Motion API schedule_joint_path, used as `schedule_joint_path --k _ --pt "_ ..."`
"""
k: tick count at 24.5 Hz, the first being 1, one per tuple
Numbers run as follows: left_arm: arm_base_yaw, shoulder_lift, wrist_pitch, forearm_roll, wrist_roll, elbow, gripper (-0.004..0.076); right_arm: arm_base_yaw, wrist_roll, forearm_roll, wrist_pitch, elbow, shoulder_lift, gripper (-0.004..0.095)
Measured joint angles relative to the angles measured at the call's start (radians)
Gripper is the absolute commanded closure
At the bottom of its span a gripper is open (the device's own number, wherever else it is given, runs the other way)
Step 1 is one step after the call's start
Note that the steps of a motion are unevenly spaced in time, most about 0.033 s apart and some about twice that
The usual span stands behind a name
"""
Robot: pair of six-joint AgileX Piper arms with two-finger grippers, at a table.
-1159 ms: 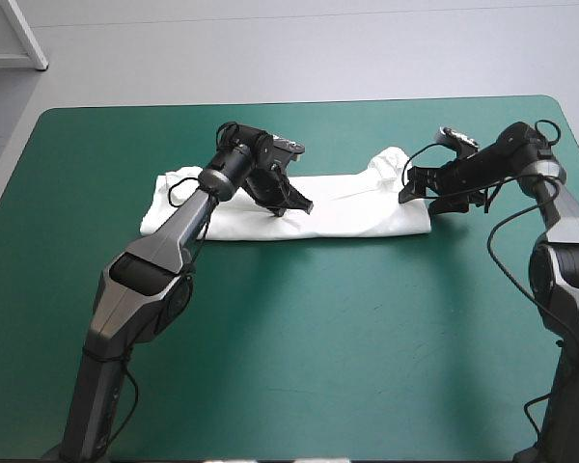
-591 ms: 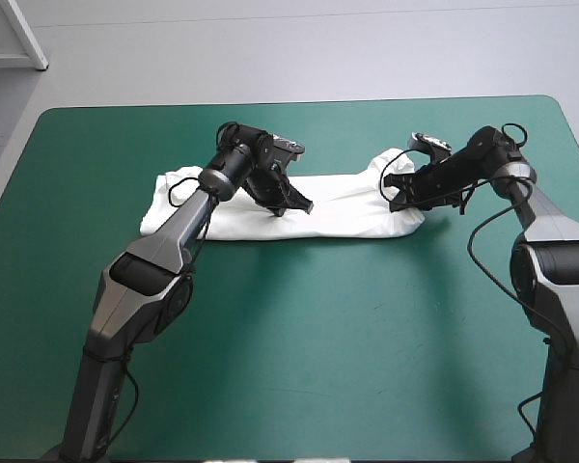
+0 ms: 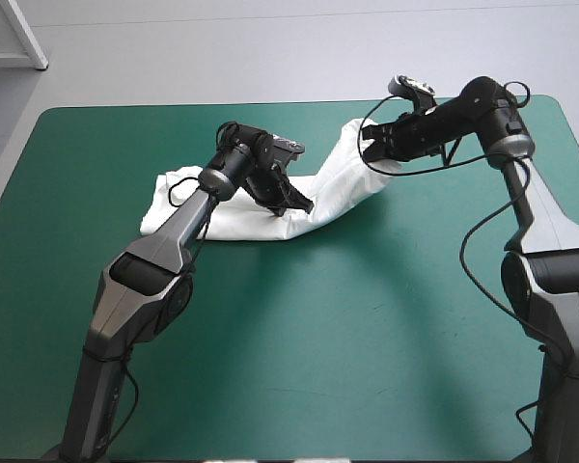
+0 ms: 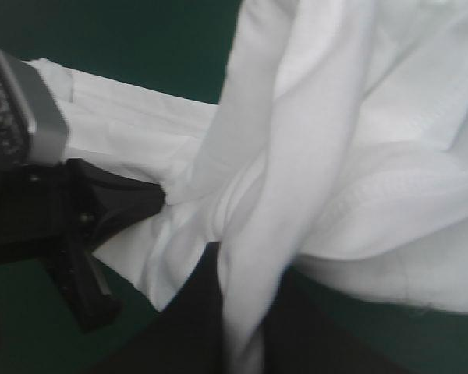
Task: Fold the cloth
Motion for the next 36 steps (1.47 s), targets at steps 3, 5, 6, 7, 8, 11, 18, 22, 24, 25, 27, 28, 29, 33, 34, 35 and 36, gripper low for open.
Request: schedule_joint_path --k 3,5,6,7,8,11,18,22,24,25,27,28,29,33,34,35,36 --pt "0.000 0.000 0.000 -0.001 0.004 0.000 0.0704 0.055 0.023 0.000 -0.007 -0.045 -0.001 0.0923" --pt "0.000 0.000 0.000 -0.002 0.008 -0.005 0.0705 0.077 0.034 0.000 -0.009 -0.055 -0.001 0.0923" --pt "0.000 0.001 0.001 -0.001 0.009 -0.011 0.0705 0.078 0.036 -0.001 -0.009 -0.055 -0.001 0.0923" --pt "0.000 0.002 0.000 0.005 0.010 -0.027 0.0704 0.078 0.040 -0.005 -0.010 -0.055 -0.001 0.0923" --pt "0.000 0.002 -0.002 0.009 0.011 -0.034 0.0704 0.078 0.040 -0.006 -0.010 -0.055 -0.001 0.0923" --pt "0.017 -0.050 -0.002 0.039 0.013 -0.053 0.0704 0.078 0.036 -0.009 -0.011 -0.056 -0.001 0.0923" --pt "0.139 -0.316 -0.002 0.103 0.028 -0.018 0.0704 0.133 0.003 -0.009 -0.038 -0.057 -0.001 0.0923" --pt "0.206 -0.459 -0.002 0.132 0.034 0.160 0.0704 0.177 0.000 -0.005 -0.086 -0.062 -0.001 0.0923" --pt "0.247 -0.539 -0.002 0.138 0.038 0.291 0.0704 0.206 0.000 0.002 -0.099 -0.090 0.015 0.0921" --pt "0.267 -0.578 -0.002 0.141 0.042 0.358 0.0704 0.222 0.000 0.006 -0.104 -0.115 0.029 0.0921" --pt "0.300 -0.645 -0.002 0.146 0.046 0.476 0.0705 0.259 0.002 0.010 -0.113 -0.172 0.073 0.0921" --pt "0.314 -0.681 -0.002 0.150 0.050 0.539 0.0704 0.279 0.006 0.011 -0.117 -0.210 0.101 0.0921" --pt "0.326 -0.716 -0.002 0.152 0.051 0.600 0.0705 0.299 0.013 0.012 -0.119 -0.252 0.132 0.0921" --pt "0.344 -0.844 -0.008 0.160 0.052 0.806 0.0704 0.368 0.037 0.041 -0.124 -0.430 0.258 0.0921" --pt "0.345 -0.872 -0.012 0.161 0.052 0.847 0.0705 0.386 0.041 0.050 -0.126 -0.476 0.293 0.0921" --pt "0.345 -0.891 -0.014 0.161 0.052 0.875 0.0704 0.403 0.046 0.059 -0.129 -0.518 0.327 0.0921" --pt "0.345 -0.912 -0.017 0.161 0.050 0.906 0.0704 0.418 0.049 0.068 -0.136 -0.548 0.360 0.0921"
